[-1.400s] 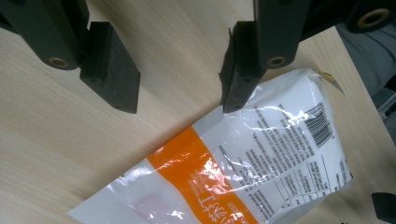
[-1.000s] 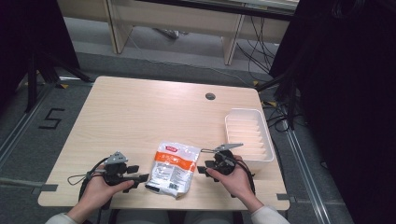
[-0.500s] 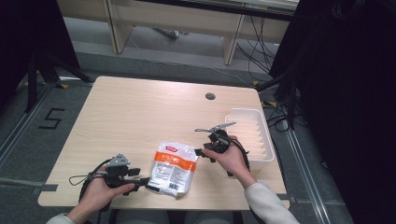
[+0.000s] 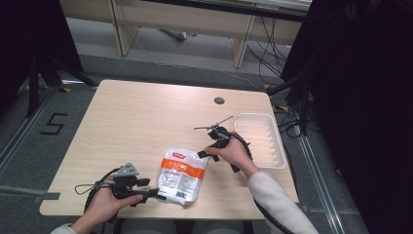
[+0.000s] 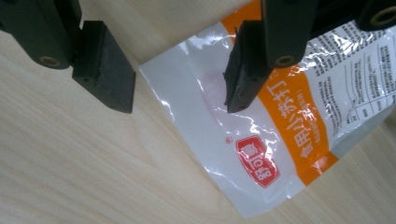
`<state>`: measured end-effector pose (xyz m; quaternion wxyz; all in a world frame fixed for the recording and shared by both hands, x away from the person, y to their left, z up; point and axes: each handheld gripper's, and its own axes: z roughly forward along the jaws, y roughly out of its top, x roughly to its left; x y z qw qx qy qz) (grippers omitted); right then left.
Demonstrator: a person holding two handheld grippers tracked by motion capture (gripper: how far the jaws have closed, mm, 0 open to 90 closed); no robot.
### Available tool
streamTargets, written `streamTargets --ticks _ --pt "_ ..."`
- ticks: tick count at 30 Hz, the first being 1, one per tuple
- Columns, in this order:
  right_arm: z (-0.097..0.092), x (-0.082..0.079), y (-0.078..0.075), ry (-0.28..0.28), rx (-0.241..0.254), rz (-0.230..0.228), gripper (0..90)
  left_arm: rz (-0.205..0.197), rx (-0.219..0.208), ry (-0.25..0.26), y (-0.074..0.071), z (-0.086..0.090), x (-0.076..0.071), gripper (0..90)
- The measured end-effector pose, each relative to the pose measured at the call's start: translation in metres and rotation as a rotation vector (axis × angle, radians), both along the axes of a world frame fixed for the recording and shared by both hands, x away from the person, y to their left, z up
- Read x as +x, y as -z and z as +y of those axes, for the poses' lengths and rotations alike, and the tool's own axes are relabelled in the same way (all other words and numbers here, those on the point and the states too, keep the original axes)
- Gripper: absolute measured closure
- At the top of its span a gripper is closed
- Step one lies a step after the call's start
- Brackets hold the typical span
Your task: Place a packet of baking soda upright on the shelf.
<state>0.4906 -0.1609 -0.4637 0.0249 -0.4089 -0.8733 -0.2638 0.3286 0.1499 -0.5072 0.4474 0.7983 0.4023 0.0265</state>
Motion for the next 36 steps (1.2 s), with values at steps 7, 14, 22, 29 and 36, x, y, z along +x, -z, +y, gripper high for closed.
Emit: streamTargets --ticks 7,14,22,29,36 --pt "0.002 0.009 0.010 -0.010 -0.023 0.023 40.7 0.010 0.005 0.018 0.001 -0.001 0.000 41.4" --pt "0.000 0.013 0.016 -0.020 -0.022 0.081 39.4 0.006 0.002 0.015 0.001 -0.002 -0.001 41.7" --pt "-0.001 0.010 0.015 0.015 -0.030 0.082 40.3 0.014 0.009 0.012 0.001 -0.003 -0.001 42.0" --pt "-0.001 0.008 0.017 -0.007 0.003 0.117 41.5 0.007 0.017 0.022 0.002 -0.003 -0.001 42.1" --pt "-0.001 0.006 0.006 0.003 -0.002 0.099 45.6 0.010 0.012 0.027 0.002 -0.004 -0.001 42.2"
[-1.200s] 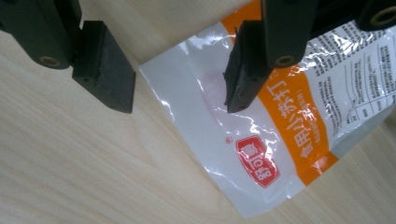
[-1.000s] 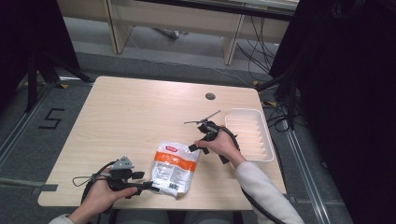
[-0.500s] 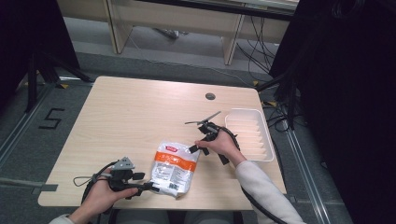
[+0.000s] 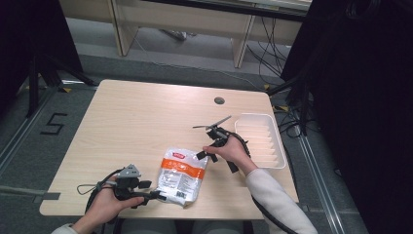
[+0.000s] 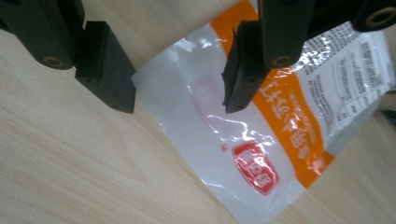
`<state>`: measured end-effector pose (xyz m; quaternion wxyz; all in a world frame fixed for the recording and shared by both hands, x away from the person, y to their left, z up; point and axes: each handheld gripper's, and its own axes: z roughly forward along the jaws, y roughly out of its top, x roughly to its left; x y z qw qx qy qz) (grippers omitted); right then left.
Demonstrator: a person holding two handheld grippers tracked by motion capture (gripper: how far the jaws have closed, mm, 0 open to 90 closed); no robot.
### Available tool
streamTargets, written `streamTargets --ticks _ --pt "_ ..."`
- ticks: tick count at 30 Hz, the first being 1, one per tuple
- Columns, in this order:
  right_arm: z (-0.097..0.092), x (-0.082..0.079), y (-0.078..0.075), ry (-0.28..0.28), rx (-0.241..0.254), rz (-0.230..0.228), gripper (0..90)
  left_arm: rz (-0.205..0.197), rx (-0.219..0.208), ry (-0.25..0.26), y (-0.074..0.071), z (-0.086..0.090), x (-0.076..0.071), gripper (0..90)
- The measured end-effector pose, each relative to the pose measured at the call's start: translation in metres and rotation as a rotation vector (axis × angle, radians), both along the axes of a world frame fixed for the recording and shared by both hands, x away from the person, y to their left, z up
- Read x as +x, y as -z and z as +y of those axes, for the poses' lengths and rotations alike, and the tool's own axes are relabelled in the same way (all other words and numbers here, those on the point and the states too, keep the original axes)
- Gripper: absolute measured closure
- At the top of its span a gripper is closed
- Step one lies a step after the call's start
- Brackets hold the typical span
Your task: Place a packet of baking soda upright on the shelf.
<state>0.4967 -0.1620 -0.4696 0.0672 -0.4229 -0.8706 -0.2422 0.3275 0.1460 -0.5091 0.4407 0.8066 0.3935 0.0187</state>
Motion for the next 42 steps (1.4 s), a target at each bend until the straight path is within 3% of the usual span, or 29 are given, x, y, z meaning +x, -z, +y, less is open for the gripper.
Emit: streamTargets --ticks 4,6,7,12,13,16,17,20,26,28,30,31,36,38,39,42 --pt "0.001 -0.001 -0.006 -0.003 0.037 0.012 47.3 -0.003 0.016 -0.002 0.000 0.000 0.000 42.3" --pt "0.003 -0.003 -0.005 0.000 0.029 0.026 47.6 -0.001 0.009 0.004 0.000 0.000 0.000 42.4" --pt "0.006 -0.004 -0.002 -0.004 0.000 0.020 48.5 0.003 0.007 0.008 0.000 0.000 0.000 42.4" --pt "0.011 -0.005 0.005 -0.025 0.004 0.053 52.7 0.001 0.008 0.008 0.000 0.001 0.000 42.5" --pt "0.012 -0.006 0.007 -0.026 -0.002 0.034 53.6 0.002 0.002 0.004 0.000 0.000 0.000 42.5" --pt "0.014 -0.006 0.009 -0.041 -0.001 0.053 55.7 0.000 0.024 0.001 -0.001 0.001 0.000 42.6" --pt "0.016 -0.008 0.008 -0.026 -0.007 0.068 56.5 -0.004 0.010 0.002 0.000 0.000 0.000 42.6" --pt "0.016 -0.007 0.009 -0.044 -0.009 0.060 58.7 0.000 0.020 0.004 0.000 0.001 0.000 42.6" --pt "0.018 -0.009 0.010 -0.067 -0.020 0.058 70.2 0.001 0.009 0.001 0.000 0.000 0.000 42.8" --pt "0.017 -0.009 0.011 -0.097 -0.030 0.056 73.4 0.001 0.006 0.001 0.000 0.000 0.000 42.8" --pt "0.019 -0.009 0.010 -0.097 -0.008 0.070 77.4 0.000 0.013 0.003 0.000 0.001 0.000 42.8" --pt "0.019 -0.009 0.012 -0.102 -0.014 0.046 80.1 0.000 0.014 0.001 0.000 0.001 0.000 42.8" --pt "0.020 -0.010 0.009 -0.130 -0.034 0.038 89.6 -0.003 0.013 -0.008 -0.002 0.003 0.000 42.6" --pt "0.021 -0.012 0.006 -0.139 -0.002 0.037 90.0 0.009 -0.007 -0.011 -0.003 0.005 -0.001 42.4" --pt "0.021 -0.012 0.004 -0.134 -0.001 0.027 90.0 -0.012 -0.013 -0.022 -0.003 0.005 -0.002 42.2" --pt "0.020 -0.014 -0.004 -0.151 0.005 0.004 90.0 -0.006 -0.018 -0.027 -0.003 0.009 -0.002 41.2"
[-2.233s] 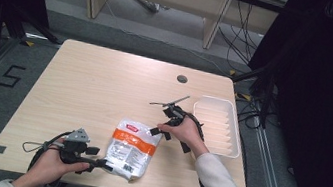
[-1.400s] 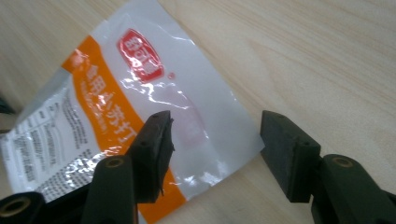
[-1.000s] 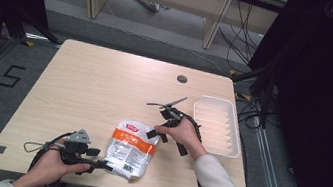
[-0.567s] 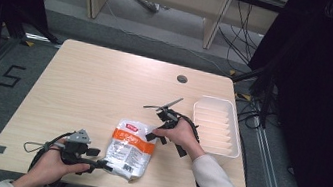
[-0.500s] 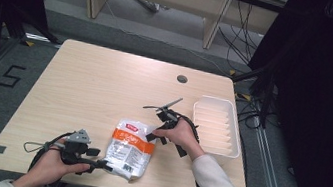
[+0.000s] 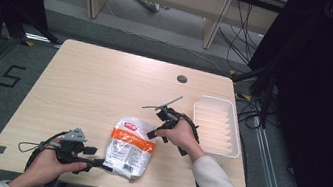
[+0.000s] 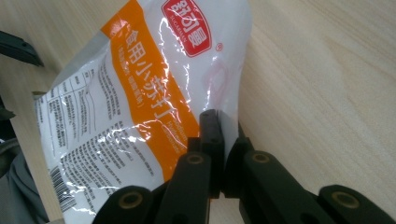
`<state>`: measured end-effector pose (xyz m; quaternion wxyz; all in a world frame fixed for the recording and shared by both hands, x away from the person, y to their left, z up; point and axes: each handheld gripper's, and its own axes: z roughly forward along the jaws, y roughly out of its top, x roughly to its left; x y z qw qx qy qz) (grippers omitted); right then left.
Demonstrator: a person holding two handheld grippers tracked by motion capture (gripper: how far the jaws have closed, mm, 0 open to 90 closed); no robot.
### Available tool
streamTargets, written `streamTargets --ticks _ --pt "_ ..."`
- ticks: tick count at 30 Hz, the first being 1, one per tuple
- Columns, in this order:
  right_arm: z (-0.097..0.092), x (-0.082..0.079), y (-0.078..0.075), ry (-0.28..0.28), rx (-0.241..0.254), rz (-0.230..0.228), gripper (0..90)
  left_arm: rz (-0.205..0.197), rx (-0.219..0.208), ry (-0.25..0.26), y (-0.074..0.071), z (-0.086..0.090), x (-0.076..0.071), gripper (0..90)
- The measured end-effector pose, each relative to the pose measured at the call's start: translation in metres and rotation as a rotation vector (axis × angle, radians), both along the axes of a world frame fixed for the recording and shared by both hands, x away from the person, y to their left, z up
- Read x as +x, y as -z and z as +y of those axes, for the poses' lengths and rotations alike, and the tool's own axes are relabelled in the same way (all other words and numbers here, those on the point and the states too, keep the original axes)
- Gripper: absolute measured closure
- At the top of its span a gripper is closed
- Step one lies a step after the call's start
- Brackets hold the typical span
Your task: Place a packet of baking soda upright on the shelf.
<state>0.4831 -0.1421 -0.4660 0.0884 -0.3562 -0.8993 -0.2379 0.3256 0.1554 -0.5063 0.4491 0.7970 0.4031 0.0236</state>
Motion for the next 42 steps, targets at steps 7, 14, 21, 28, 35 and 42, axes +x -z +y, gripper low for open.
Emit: streamTargets --ticks 7,14,21,28,35,42 --pt "-0.001 -0.004 -0.018 -0.031 0.022 -0.038 90.0 -0.001 -0.008 -0.013 -0.001 0.004 0.000 39.0" --pt "0.003 -0.014 -0.047 -0.041 0.077 -0.080 90.0 -0.041 0.035 -0.036 -0.002 0.006 -0.001 36.5" --pt "0.006 -0.022 -0.074 -0.074 0.103 -0.129 90.0 -0.067 0.034 -0.075 -0.005 0.008 -0.001 34.3" --pt "0.006 -0.026 -0.091 -0.093 0.112 -0.224 90.0 -0.090 0.038 -0.063 -0.005 0.009 0.000 34.3" --pt "0.002 -0.028 -0.103 -0.100 0.115 -0.257 90.0 -0.084 0.031 -0.069 -0.005 0.008 -0.001 34.4" --pt "-0.005 -0.026 -0.117 -0.100 0.137 -0.279 90.0 -0.087 0.030 -0.067 -0.005 0.007 -0.001 34.3"
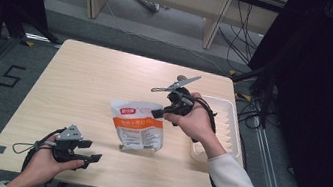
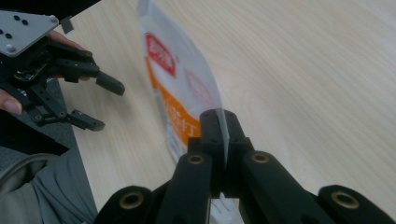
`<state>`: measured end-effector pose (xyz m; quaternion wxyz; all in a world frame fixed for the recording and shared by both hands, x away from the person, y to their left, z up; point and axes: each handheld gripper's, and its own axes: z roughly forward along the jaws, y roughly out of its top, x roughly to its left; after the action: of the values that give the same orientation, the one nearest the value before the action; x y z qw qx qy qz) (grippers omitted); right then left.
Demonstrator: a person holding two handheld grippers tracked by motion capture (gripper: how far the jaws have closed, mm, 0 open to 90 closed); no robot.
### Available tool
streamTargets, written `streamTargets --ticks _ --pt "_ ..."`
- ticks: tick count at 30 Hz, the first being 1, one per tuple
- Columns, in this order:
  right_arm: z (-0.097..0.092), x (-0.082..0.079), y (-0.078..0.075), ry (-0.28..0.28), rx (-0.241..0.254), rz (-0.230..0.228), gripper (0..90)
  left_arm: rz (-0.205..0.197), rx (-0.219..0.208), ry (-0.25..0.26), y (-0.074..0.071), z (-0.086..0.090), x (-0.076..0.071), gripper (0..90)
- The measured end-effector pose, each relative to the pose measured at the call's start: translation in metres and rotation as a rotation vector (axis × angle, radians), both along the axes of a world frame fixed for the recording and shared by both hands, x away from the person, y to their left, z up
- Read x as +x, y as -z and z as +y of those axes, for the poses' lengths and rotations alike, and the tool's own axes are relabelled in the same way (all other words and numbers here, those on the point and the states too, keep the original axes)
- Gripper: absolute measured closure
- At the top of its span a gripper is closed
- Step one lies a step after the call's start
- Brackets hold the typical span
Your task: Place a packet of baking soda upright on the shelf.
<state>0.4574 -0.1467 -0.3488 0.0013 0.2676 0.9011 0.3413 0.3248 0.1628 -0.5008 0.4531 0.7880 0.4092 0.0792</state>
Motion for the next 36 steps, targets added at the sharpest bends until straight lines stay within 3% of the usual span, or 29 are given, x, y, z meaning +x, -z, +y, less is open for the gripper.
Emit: streamTargets --ticks 8,9,11,18,20,26,27,33,36 --pt "-0.005 0.001 -0.011 0.007 0.001 -0.019 90.0 0.000 0.017 0.009 0.000 0.001 0.000 34.2" --pt "-0.005 0.001 -0.012 0.006 -0.001 -0.022 90.0 0.002 0.003 0.000 0.001 0.000 0.000 34.2" --pt "-0.006 0.000 -0.014 0.031 -0.011 -0.023 90.0 0.001 0.004 0.002 0.001 0.000 0.000 34.2" --pt "-0.012 0.003 -0.021 0.010 -0.018 -0.047 90.0 0.000 0.028 0.017 0.000 0.001 0.000 34.2" --pt "-0.014 0.002 -0.024 0.036 -0.024 -0.035 90.0 -0.002 0.025 0.015 0.000 0.001 0.001 34.2" --pt "-0.018 0.004 -0.030 0.029 -0.018 -0.048 90.0 -0.001 0.010 0.011 0.001 0.000 0.001 34.2" --pt "-0.019 0.004 -0.031 0.035 -0.022 -0.053 90.0 -0.004 0.025 0.017 0.000 0.001 0.001 34.2" --pt "-0.024 0.005 -0.039 0.030 -0.028 -0.055 90.0 -0.003 0.023 0.015 0.000 0.001 0.001 34.3" --pt "-0.027 0.006 -0.041 0.029 -0.025 -0.056 90.0 0.000 0.006 0.009 0.001 0.000 0.001 34.2"
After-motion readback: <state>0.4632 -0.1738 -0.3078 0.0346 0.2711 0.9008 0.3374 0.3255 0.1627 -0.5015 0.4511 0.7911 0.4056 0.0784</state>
